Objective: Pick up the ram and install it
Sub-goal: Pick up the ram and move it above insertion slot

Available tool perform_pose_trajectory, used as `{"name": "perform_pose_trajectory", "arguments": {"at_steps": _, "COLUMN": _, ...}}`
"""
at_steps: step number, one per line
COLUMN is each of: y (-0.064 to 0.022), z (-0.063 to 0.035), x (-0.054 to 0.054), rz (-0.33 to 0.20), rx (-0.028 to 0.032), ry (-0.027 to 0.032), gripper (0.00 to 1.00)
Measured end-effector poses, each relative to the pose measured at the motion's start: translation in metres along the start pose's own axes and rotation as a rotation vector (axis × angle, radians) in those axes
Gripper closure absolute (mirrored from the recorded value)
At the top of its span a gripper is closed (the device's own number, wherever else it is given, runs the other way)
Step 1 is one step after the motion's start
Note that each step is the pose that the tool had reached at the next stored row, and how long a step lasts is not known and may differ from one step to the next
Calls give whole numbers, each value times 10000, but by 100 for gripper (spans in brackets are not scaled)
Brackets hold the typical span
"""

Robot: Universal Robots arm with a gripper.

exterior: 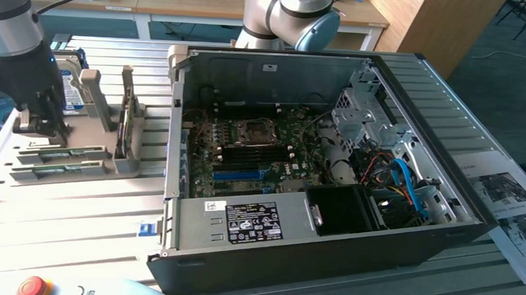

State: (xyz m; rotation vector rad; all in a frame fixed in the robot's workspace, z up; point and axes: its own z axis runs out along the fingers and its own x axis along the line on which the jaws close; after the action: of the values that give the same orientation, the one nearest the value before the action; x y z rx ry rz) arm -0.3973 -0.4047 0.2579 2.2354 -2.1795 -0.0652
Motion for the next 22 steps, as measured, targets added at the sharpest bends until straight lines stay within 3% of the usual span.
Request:
{"name": "perform_pose_trajectory", "arguments": {"at_steps": 10, "y": -8, "z": 188, "x": 6, "rz": -1, "rx": 0, "ry": 1, "gripper": 78}}
{"name": "perform_pose_trajectory", "arguments": {"at_steps": 22, "y": -7, "z": 189, "x": 77, "rz": 0, "rx": 1, "ry": 0, "gripper": 78}}
